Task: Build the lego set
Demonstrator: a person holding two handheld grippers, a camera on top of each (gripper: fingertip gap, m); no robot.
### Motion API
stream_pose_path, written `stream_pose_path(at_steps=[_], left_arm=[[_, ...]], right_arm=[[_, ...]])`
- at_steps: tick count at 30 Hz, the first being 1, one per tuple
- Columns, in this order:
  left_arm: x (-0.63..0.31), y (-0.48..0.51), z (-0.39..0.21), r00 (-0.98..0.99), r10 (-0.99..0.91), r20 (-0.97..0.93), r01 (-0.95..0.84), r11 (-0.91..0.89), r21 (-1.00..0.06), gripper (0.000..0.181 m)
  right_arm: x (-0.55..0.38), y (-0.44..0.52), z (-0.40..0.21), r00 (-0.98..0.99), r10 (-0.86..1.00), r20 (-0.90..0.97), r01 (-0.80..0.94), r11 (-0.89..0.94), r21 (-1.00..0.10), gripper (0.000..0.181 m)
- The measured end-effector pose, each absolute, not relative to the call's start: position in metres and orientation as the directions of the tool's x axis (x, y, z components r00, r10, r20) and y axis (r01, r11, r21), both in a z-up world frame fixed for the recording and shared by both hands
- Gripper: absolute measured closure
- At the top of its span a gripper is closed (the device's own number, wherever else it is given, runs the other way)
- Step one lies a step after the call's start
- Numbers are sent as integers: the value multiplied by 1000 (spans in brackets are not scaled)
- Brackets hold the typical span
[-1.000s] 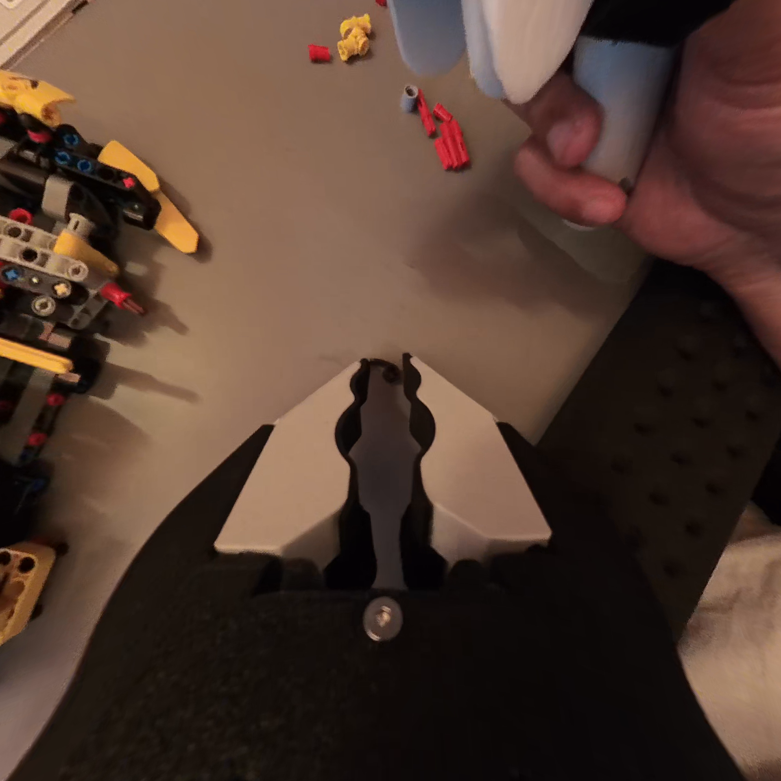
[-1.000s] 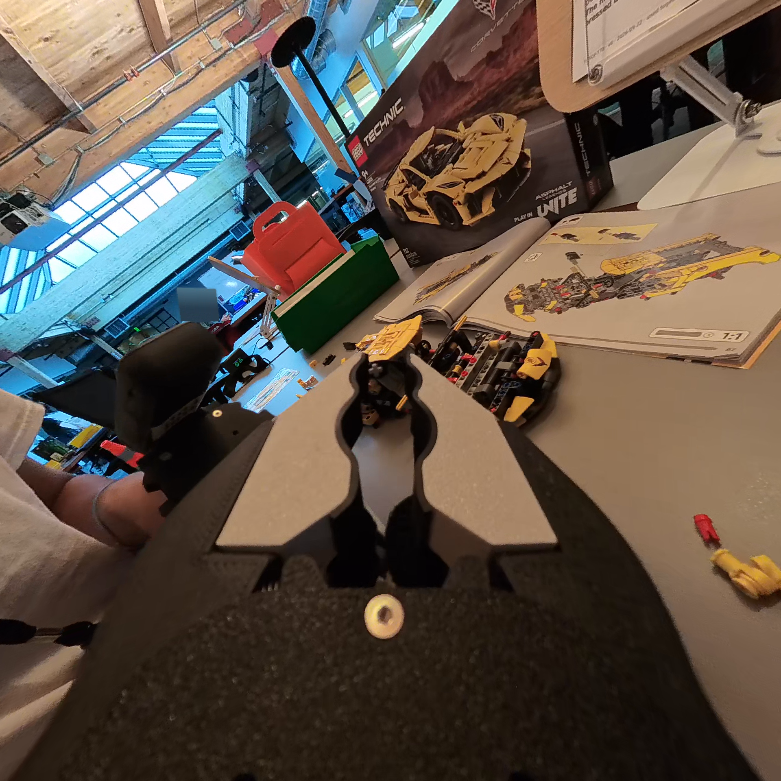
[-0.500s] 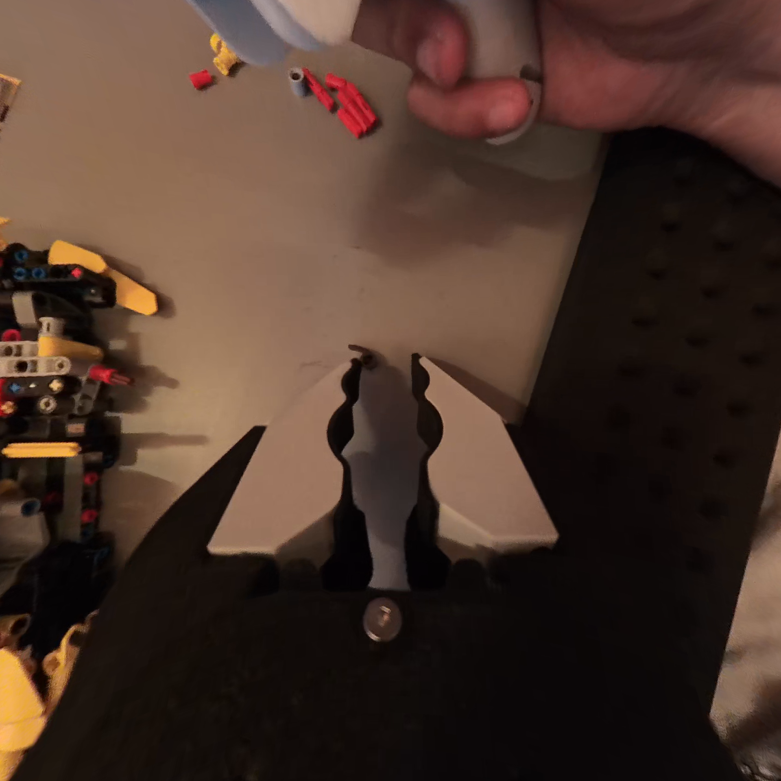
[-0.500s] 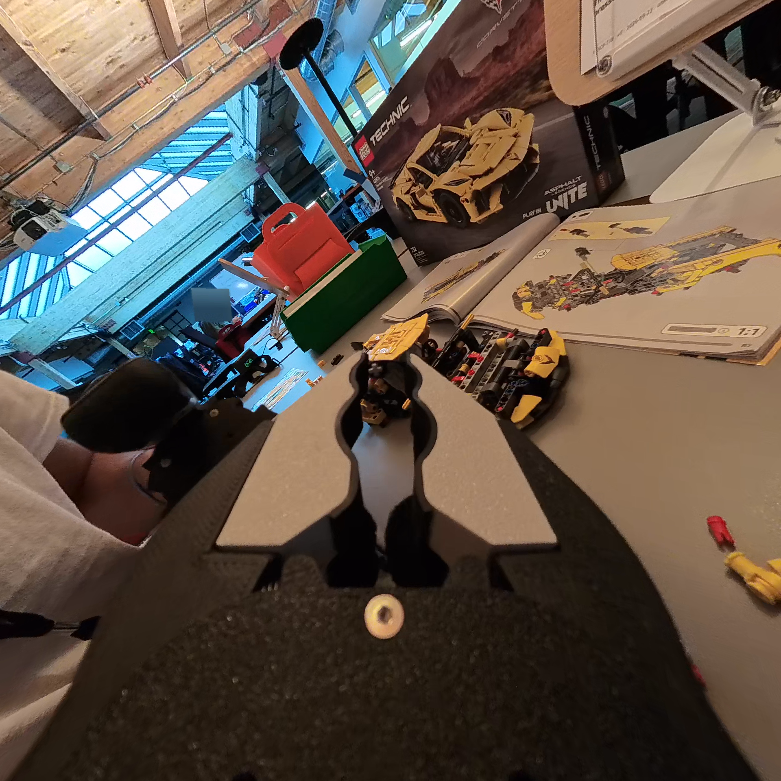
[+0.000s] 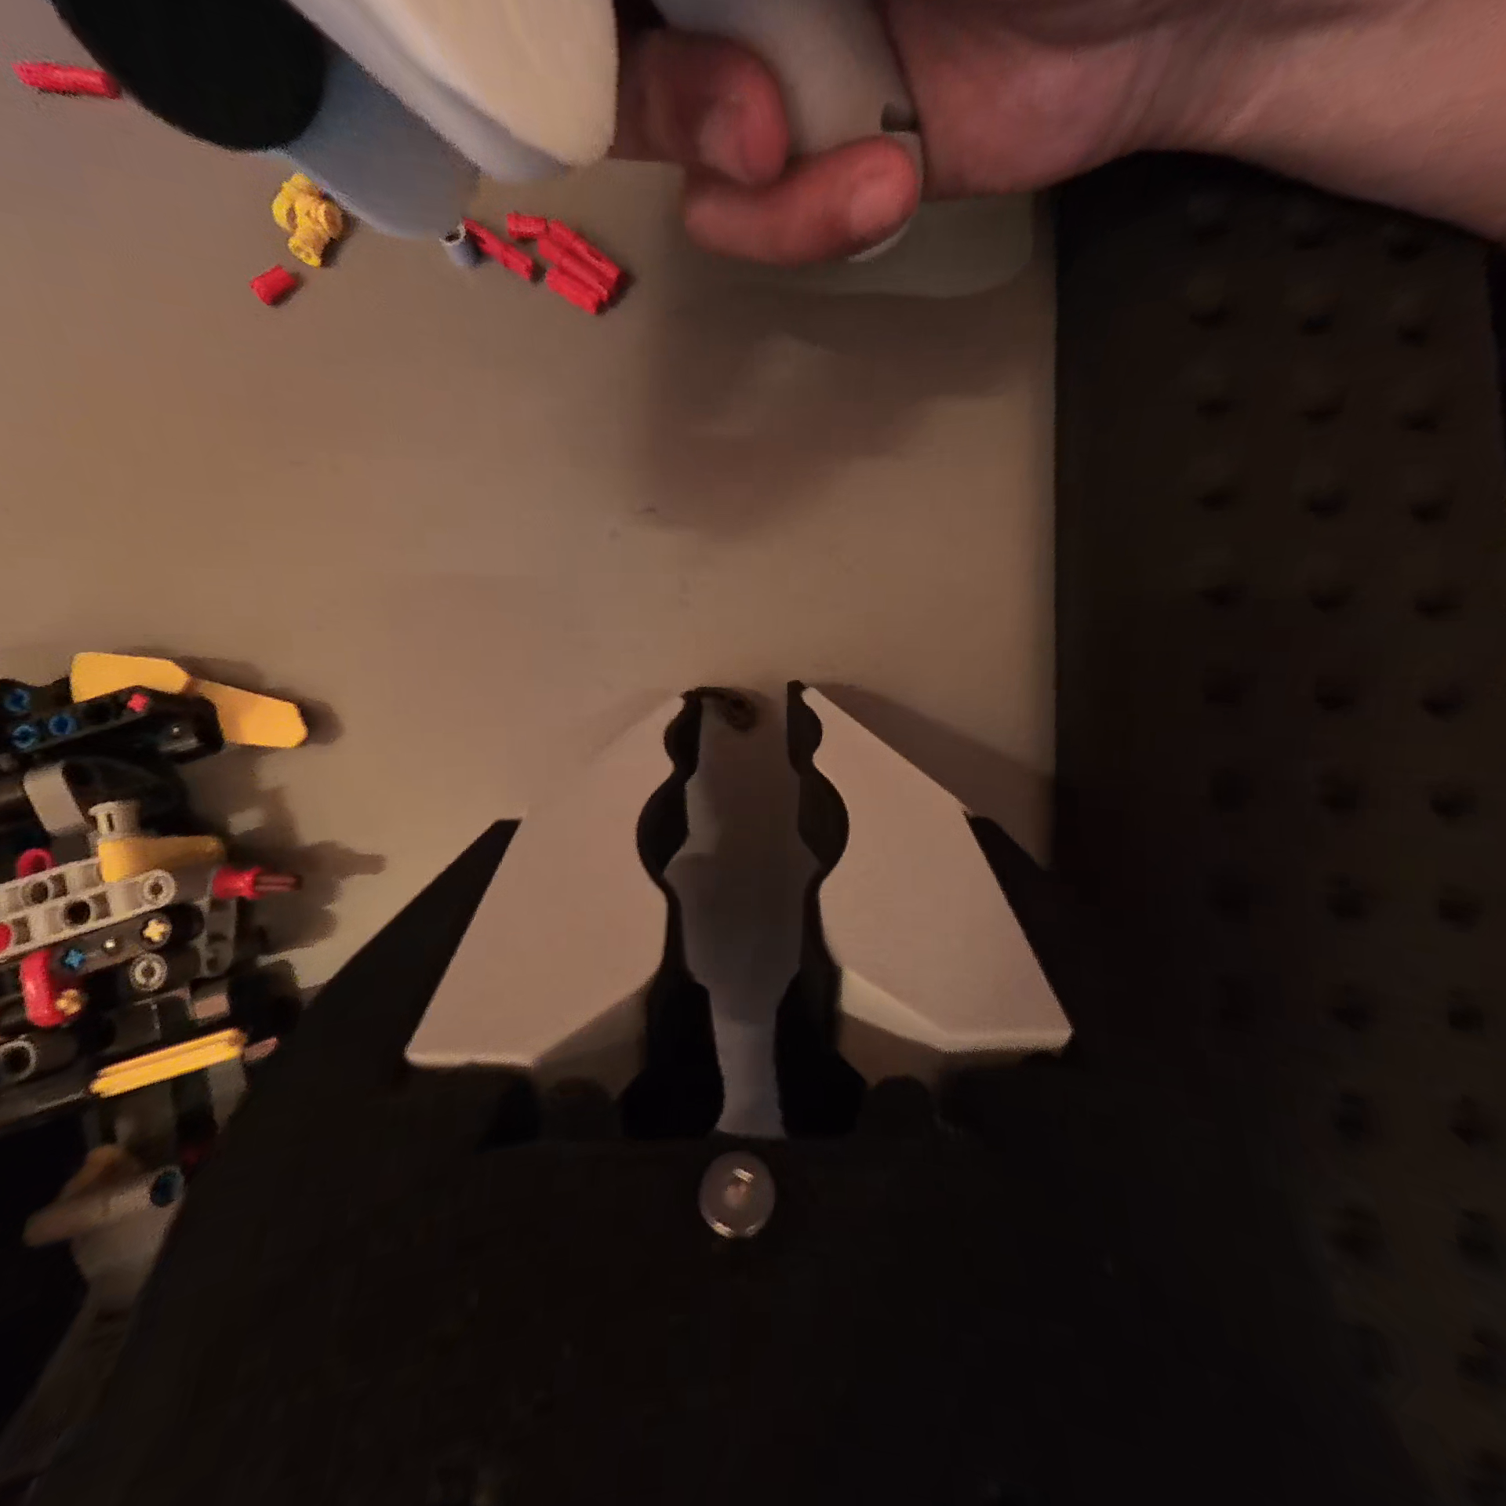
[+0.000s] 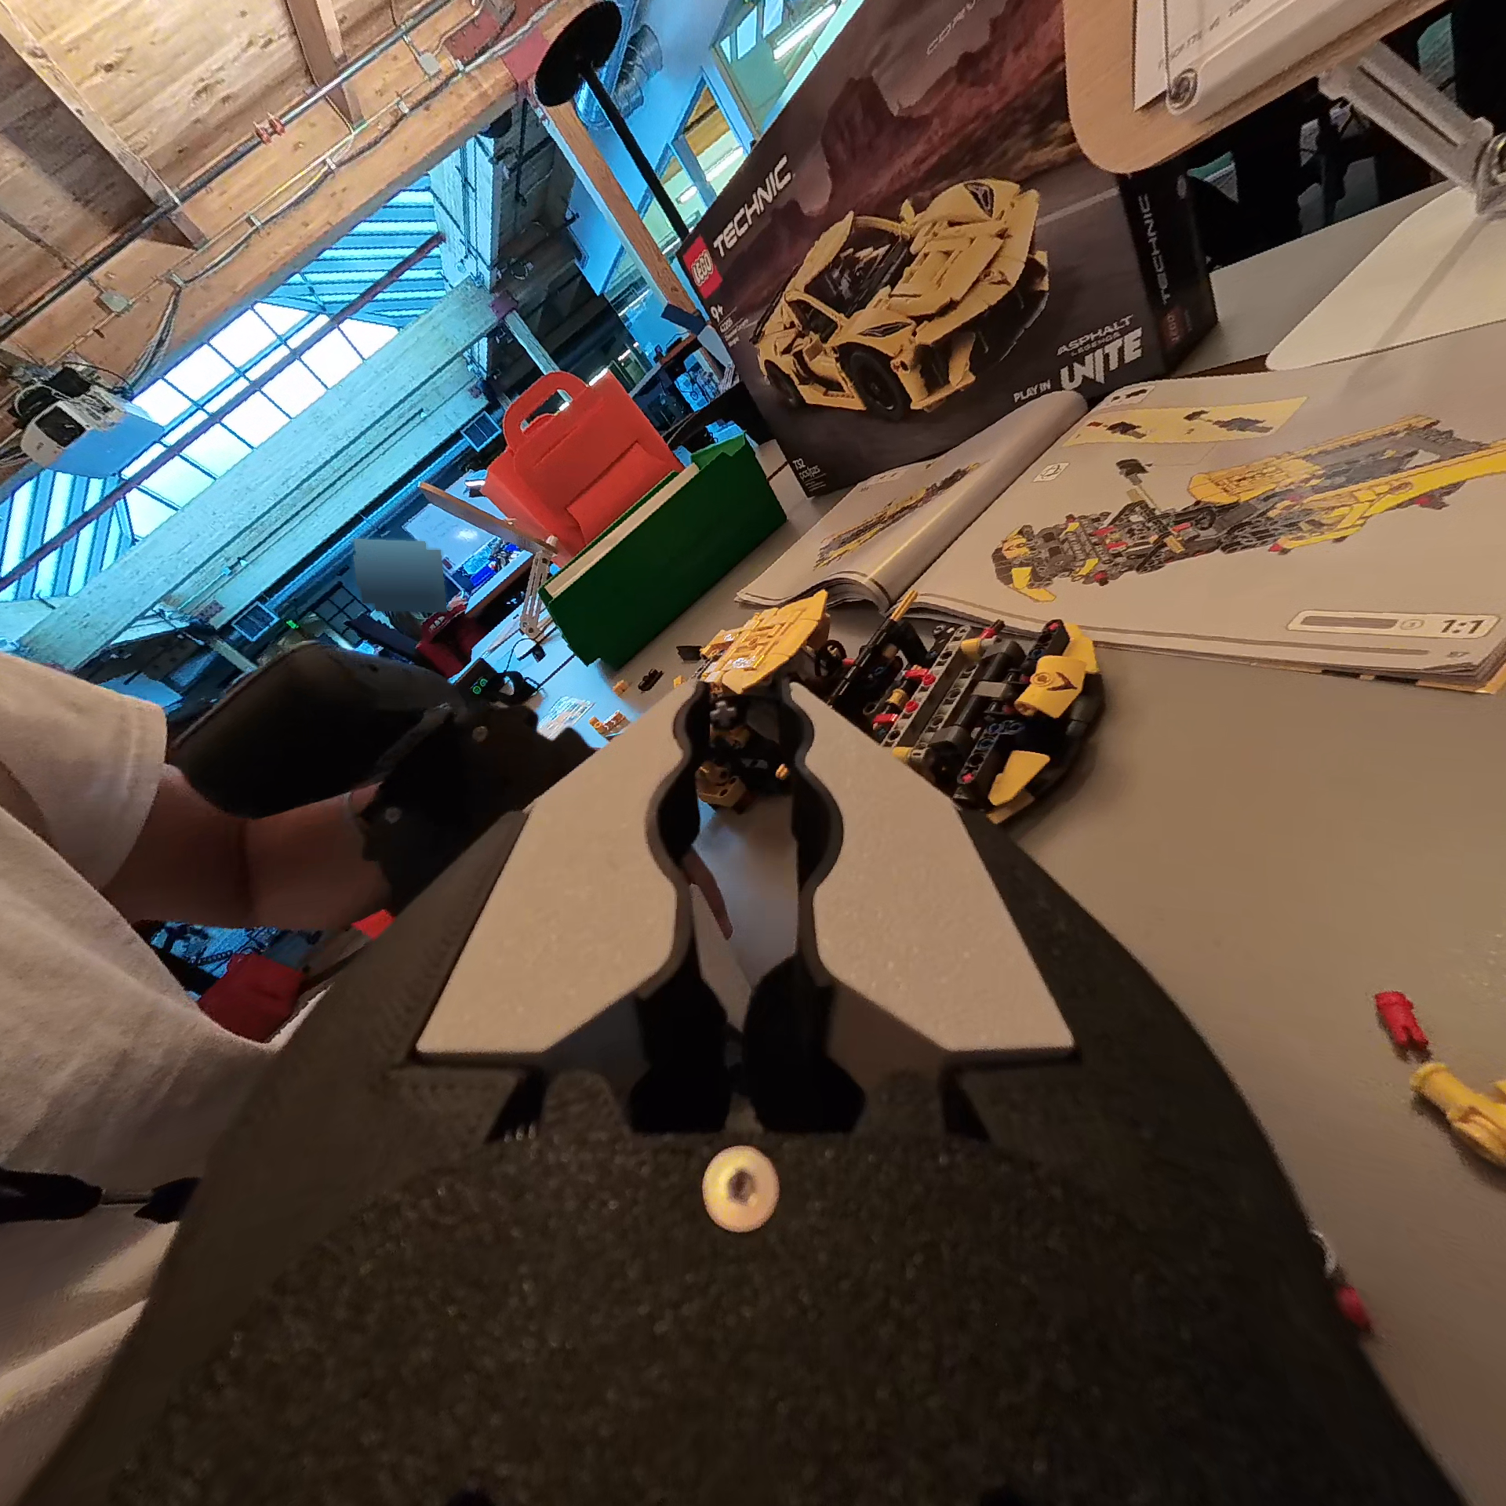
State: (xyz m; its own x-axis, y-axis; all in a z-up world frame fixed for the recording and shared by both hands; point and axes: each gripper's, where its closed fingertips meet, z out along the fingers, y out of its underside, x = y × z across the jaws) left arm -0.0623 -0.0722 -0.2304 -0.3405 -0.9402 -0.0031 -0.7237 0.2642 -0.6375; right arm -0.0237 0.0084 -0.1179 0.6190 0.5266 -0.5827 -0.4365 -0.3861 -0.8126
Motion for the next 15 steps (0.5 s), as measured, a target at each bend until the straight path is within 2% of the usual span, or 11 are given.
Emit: stream_pose_path(at_steps=[2, 6, 8, 10, 12, 13, 15], left_arm=[[-60, -73, -231, -350, -937, 12, -719, 261, -644, 174], [-60, -72, -231, -349, -937, 21, -716, 253, -651, 174], [-59, -64, -227, -302, -952, 46, -714, 194, -672, 174], [-51, -58, -200, -232, -955, 187, -624, -1, -782, 175], [-47, -46, -151, -201, -885, 420, -408, -314, -857, 175], [-49, -35, -124, -218, -811, 543, -270, -484, -832, 175], [-62, -10, -82, -317, -621, 716, -30, -748, -662, 175]], right_arm=[[-23, 8, -118, 618, 526, -584, -439, -384, -812, 167], [-22, 8, -117, 615, 525, -588, -447, -382, -809, 167], [-20, 8, -115, 608, 526, -595, -459, -378, -804, 167], [-18, 8, -111, 595, 535, -599, -477, -365, -800, 166], [-20, 4, -101, 572, 574, -586, -493, -331, -805, 167], [-24, 1, -93, 553, 610, -568, -497, -305, -812, 166], [-35, -7, -78, 544, 679, -492, -476, -233, -848, 167]])
